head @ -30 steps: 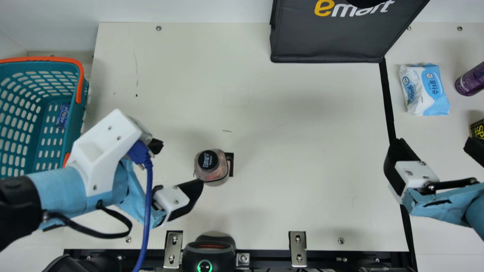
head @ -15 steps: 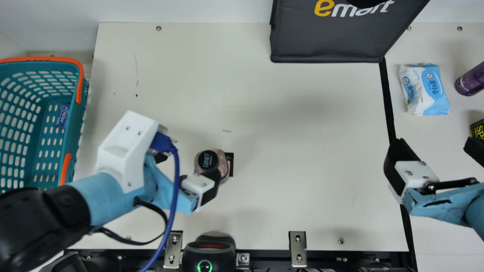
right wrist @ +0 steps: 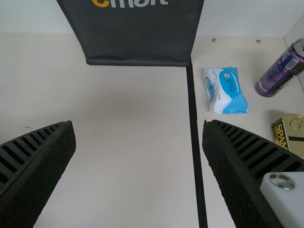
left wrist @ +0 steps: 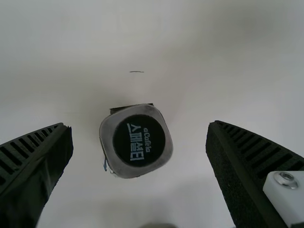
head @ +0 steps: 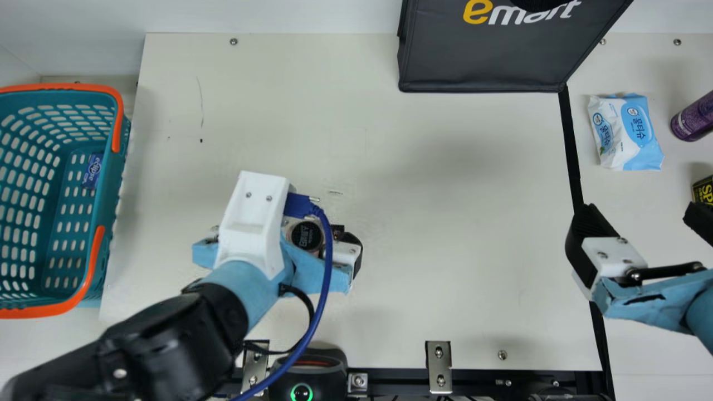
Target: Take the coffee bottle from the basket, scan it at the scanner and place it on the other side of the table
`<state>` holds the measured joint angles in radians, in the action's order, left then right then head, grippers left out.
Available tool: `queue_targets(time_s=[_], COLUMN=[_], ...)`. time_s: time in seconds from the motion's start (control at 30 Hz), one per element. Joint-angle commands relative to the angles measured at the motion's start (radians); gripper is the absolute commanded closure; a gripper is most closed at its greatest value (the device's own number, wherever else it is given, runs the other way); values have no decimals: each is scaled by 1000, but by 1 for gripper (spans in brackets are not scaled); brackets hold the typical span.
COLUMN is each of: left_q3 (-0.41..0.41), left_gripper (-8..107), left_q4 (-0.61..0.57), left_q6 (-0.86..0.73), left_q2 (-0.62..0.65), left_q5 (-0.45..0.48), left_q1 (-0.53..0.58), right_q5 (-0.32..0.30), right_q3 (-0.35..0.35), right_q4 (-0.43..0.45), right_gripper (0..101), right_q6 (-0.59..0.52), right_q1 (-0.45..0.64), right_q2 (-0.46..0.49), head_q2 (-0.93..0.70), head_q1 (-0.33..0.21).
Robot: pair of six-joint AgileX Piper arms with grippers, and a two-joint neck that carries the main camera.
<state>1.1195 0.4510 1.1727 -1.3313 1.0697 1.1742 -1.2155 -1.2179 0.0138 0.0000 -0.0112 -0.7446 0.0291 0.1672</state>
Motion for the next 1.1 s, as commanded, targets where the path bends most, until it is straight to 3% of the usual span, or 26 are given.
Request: queue_targets(time_s=[0.0, 0.43, 0.9, 0.93, 1.07], left_q3=[3, -7, -5, -3, 8], left_gripper=[9, 9, 102, 107, 107], left_q4=[37, 101, 115, 114, 103], left_q6=[138, 293, 258, 247, 189], left_q2=[-23, -112, -134, -132, -112], left_q5=[23, 44, 37, 37, 38], left_q1=[14, 49, 65, 66, 68], right_q5=[0, 0, 0, 0, 3], right_q3=[0, 0, 0, 0, 0], right_q4=[0, 0, 0, 0, 0], right_gripper=[6, 6, 6, 6, 6], right_q6=[0, 0, 0, 0, 0], right_q1=[0, 0, 0, 0, 0], right_q2=[0, 0, 0, 0, 0], head_q2=[-2, -2, -2, -2, -2], head_q1=[-29, -29, -29, -29, -29])
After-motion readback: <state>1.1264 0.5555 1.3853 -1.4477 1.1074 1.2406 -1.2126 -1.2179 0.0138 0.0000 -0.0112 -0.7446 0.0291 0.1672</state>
